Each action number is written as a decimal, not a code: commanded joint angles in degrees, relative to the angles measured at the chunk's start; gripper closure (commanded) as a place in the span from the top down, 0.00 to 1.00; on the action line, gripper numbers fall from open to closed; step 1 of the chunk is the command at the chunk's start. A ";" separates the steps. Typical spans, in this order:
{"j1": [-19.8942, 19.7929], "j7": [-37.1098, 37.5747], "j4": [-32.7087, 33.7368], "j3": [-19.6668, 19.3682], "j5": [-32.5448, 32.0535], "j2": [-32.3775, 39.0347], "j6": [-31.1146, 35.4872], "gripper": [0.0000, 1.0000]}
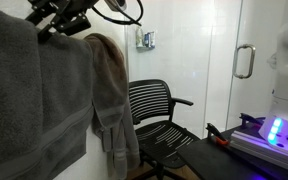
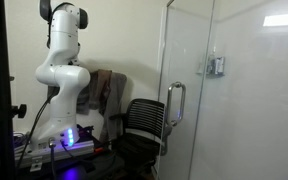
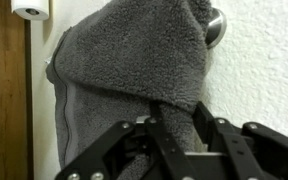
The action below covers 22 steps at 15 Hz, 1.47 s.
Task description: Unhang the towel and put it on the chair
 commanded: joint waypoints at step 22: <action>-5.11 6.07 -0.37 -5.17 2.18 -23.61 -4.67 0.01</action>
